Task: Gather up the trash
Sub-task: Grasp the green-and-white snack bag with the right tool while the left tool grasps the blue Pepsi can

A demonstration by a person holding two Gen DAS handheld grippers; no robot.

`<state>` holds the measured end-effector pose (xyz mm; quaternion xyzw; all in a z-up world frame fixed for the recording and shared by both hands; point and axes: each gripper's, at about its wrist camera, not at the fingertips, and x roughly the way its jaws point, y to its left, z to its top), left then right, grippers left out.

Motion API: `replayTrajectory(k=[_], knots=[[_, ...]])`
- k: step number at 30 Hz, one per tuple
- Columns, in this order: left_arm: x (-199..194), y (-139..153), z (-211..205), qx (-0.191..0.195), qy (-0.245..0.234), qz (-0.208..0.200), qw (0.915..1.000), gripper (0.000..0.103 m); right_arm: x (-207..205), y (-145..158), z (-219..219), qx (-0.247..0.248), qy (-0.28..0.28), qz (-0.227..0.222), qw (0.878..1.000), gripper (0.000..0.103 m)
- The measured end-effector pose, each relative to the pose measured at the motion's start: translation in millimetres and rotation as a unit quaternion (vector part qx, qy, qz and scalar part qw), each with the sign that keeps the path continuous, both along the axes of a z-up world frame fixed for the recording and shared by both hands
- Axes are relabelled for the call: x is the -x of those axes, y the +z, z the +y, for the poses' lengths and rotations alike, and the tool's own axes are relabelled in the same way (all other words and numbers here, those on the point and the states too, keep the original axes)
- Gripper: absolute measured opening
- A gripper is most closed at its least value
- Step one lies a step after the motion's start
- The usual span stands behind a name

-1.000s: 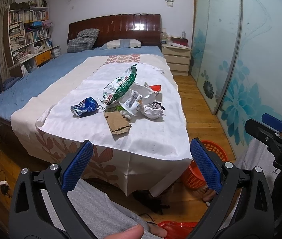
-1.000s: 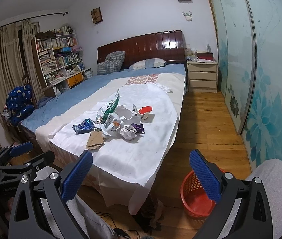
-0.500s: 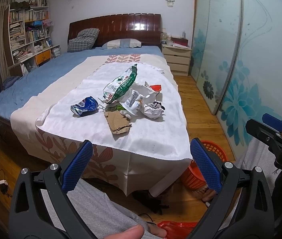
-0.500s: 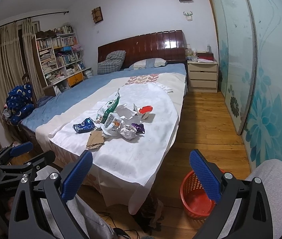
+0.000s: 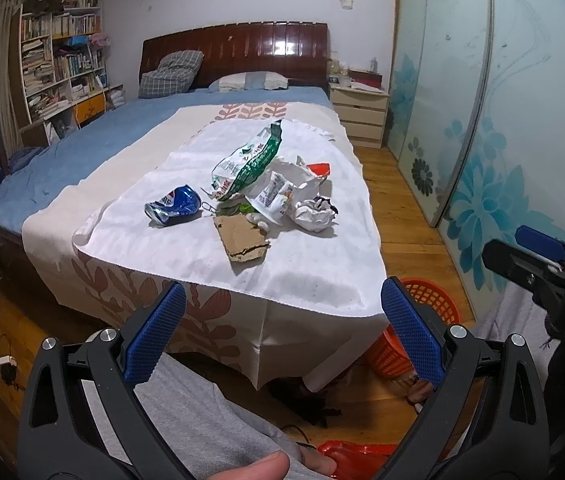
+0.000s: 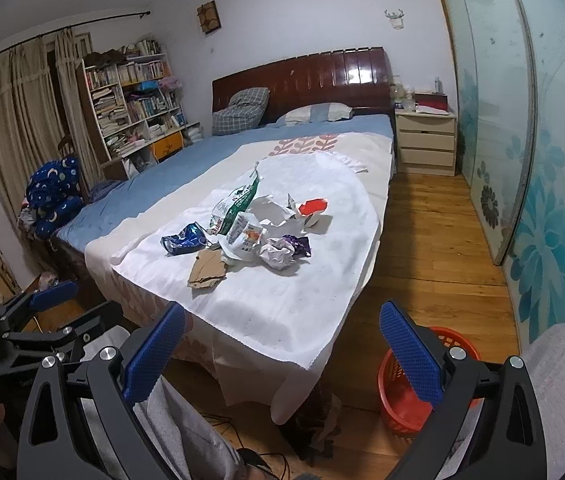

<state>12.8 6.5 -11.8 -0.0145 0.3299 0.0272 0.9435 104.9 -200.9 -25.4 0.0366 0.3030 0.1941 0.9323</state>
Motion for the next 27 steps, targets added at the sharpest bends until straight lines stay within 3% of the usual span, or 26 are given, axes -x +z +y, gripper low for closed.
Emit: replayTrajectory(k=[7,13,21,24,26,27], knots=[[-6,-11,8,0.005,0.009,0.017,0.9998,0.097,-68,-1,29,0.005,0.029,-0.002,1.000,0.096],[-11,-20,12,0.012,0.014,0.031,0.9993,0.097,-172,1,81,-0.011,0.040,0.008,0.999,0.096],[-10,-26,8,0.016,0.010,0.042,0.9990,0.097,-334,-39,169,-0.024,0.033,0.098,0.994,0.089],[-12,-27,9,0.015,0.014,0.045,0.9988,0.097,-378,-58,189,-0.044,0.025,0.135,0.990,0.076],[-13,-27,13,0.015,0.020,0.048,0.9986,0.097,-399,-71,198,-0.062,0.030,0.162,0.984,0.058],[-14,-27,14,0.016,0.022,0.049,0.9984,0.097,-408,-77,204,-0.068,0.035,0.173,0.982,0.034]])
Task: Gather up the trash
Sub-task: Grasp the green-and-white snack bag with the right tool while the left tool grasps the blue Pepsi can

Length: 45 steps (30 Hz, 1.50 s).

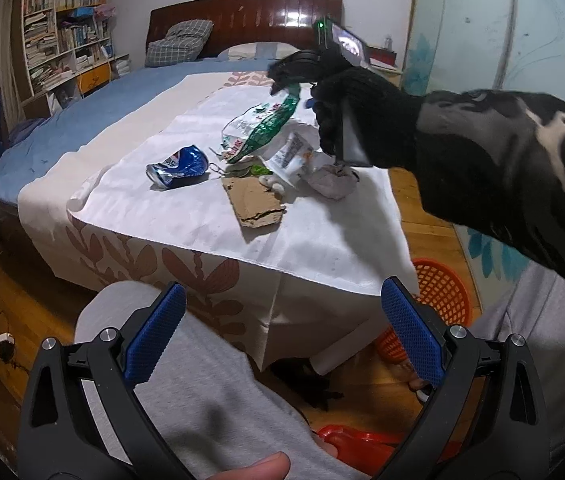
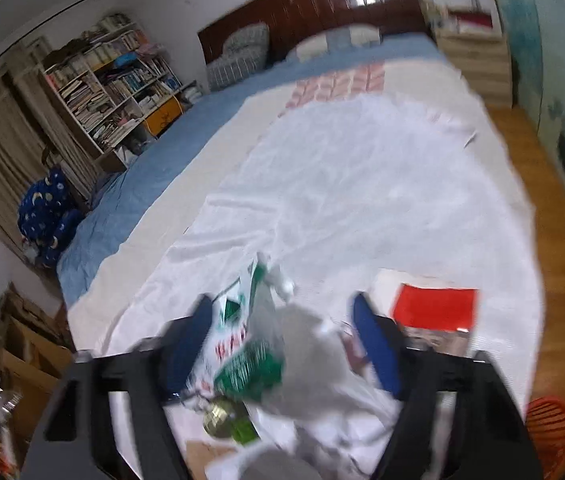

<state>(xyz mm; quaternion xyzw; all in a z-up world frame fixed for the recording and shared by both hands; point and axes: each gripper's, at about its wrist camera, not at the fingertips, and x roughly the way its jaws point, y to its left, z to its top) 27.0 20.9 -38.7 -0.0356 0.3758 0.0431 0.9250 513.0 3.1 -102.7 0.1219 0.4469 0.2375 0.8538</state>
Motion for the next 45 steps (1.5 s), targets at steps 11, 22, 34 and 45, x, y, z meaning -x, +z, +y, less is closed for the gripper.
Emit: replayTrajectory(k=[11,22,34,45], knots=[[-89,5,83,0.015,0.069,-0.028,0.9971,0.097,33,51,-24,-0.089,0.055,-0.073,0.992,0.007],[-233,-63,222,0.185,0.184,0.039,0.9645,0.097,156,140,-139,-0.151,0.093,-0.138,0.974,0.007],[-255,-114,202,0.181,0.204,0.107,0.9560,0.036,205,116,-198,-0.126,0.085,-0.122,0.981,0.007],[-246,-73,198,0.159,0.183,0.067,0.9680,0.021,206,124,-215,-0.119,0.077,-0.129,0.982,0.007]])
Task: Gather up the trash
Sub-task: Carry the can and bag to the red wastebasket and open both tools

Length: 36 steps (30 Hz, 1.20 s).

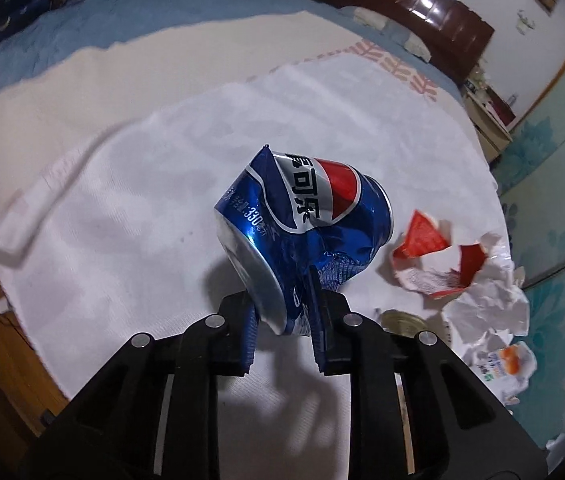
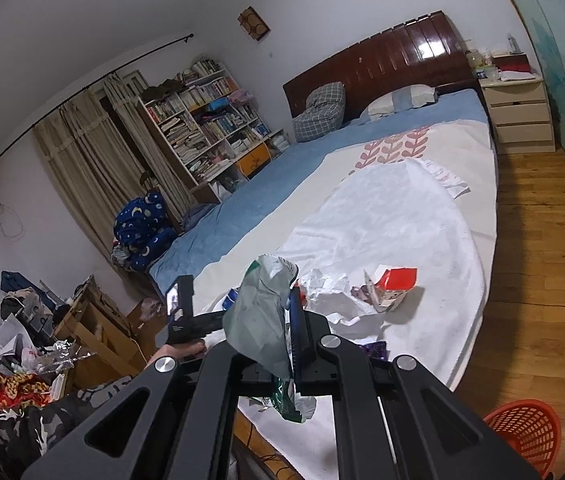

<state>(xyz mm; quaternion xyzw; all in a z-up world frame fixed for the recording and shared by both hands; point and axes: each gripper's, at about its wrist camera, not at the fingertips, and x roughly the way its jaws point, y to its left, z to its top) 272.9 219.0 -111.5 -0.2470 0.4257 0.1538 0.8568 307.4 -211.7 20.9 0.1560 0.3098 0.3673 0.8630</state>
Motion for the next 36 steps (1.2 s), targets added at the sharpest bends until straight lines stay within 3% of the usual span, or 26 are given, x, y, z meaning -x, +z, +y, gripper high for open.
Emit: replayTrajectory(k=[3,7,8,12,14,17,20,22,25,27,30,33,36], knots=[[4,38,-11,-0.031,-0.001,-0.029,0.9991,0.021,6,13,-20,-0.002,-0.008,-0.017,1.000,0.007],[3,117,-70,-0.097,-0.069,-0.082,0.9895,0.021,10,43,-58,0.008,-0.031,-0.050,0.998,0.007],[2,141,-97,-0.124,-0.083,-0.092,0.9846,0.021,10,49,-67,0.011,-0.038,-0.056,0.998,0.007],[-7,193,-198,-0.145,-0.180,-0.133,0.9638,0.022,7,73,-121,0.039,-0.090,-0.088,0.991,0.007],[-11,204,-253,-0.142,-0.228,-0.147,0.9520,0.022,4,70,-150,0.056,-0.121,-0.088,0.987,0.007],[-16,198,-343,-0.135,-0.303,-0.150,0.9314,0.022,2,47,-203,0.075,-0.178,-0.061,0.979,0.007],[-23,156,-425,-0.120,-0.368,-0.122,0.9139,0.022,3,-1,-254,0.100,-0.229,-0.008,0.968,0.007],[-30,105,-478,-0.098,-0.410,-0.071,0.9039,0.022,5,-51,-288,0.107,-0.257,0.044,0.959,0.007],[-33,24,-527,-0.107,-0.440,-0.001,0.8918,0.022,0,-127,-319,0.112,-0.276,0.119,0.947,0.007],[-38,-29,-542,-0.110,-0.449,0.050,0.8854,0.022,-10,-187,-336,0.113,-0.283,0.190,0.933,0.007],[-47,-105,-557,-0.136,-0.454,0.122,0.8722,0.022,-27,-246,-345,0.110,-0.270,0.289,0.912,0.007],[-55,-157,-559,-0.141,-0.442,0.177,0.8679,0.022,-37,-281,-335,0.130,-0.236,0.321,0.908,0.007],[-57,-183,-557,-0.139,-0.437,0.208,0.8638,0.022,-46,-305,-320,0.152,-0.211,0.344,0.902,0.007]])
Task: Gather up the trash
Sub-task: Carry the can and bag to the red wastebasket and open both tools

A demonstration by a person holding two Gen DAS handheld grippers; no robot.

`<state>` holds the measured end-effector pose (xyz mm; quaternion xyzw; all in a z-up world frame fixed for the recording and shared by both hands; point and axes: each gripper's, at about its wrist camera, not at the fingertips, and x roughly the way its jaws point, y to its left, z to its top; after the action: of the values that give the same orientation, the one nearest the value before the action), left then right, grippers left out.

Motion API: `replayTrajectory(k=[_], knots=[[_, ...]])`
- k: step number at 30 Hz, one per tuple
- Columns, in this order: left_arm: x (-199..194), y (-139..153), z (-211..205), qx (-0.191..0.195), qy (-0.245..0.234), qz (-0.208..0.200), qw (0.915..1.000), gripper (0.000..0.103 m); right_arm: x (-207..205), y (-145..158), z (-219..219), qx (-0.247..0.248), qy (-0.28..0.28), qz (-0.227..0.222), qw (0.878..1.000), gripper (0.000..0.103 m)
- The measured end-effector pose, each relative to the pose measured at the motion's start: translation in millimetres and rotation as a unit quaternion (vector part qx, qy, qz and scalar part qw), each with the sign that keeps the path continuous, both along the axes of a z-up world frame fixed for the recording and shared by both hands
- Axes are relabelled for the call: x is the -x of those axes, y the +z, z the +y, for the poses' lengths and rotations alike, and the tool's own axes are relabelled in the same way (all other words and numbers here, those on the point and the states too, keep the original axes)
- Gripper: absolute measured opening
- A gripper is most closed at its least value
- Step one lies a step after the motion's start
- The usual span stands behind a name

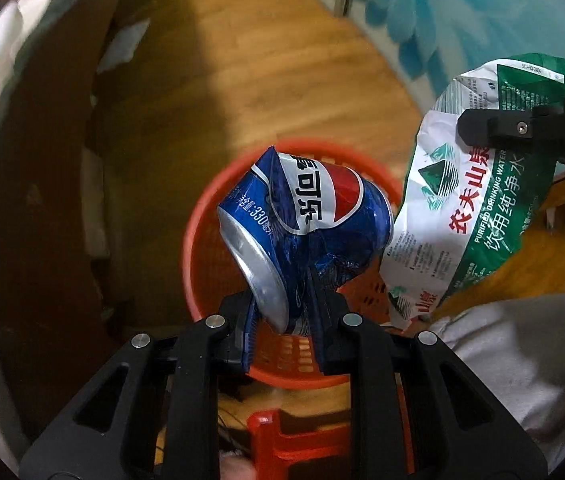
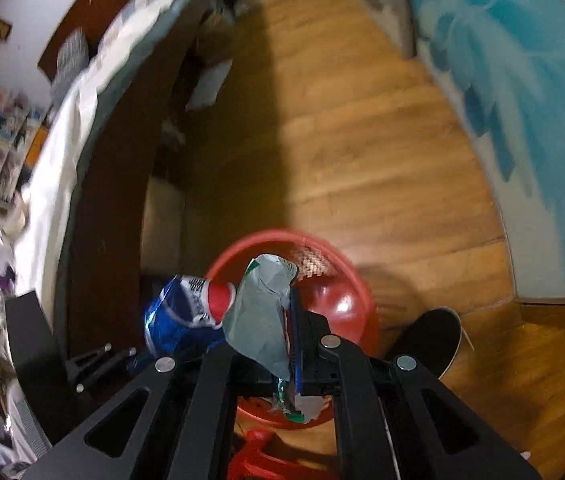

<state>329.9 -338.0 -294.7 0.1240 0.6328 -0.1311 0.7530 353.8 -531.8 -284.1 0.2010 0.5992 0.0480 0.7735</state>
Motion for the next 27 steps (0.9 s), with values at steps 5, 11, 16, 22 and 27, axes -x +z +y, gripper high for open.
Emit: replayTrajectory(k=[5,11,16,22,27], knots=[[-6,-20,0,-0.022,0.004,0.008,0.9997,0.022,-5,-27,6,-0.017,-0.001,0.025,1.000,0.007],[0,-16,1,-0.039,0.003,0.007,0.9992,0.048,-7,-25,8,-0.041,-0.012,0.010,0.999,0.039],[8,25,30,-0.039,0.018,-0.032,0.9986,0.070,-3,-8,9,-0.039,-0.026,-0.020,0.999,0.074],[24,81,74,0.003,0.046,-0.082,0.9956,0.070,10,36,24,-0.030,-0.007,-0.081,0.996,0.072],[65,158,123,0.043,0.043,-0.164,0.9846,0.072,42,103,55,0.018,0.032,-0.177,0.984,0.072]])
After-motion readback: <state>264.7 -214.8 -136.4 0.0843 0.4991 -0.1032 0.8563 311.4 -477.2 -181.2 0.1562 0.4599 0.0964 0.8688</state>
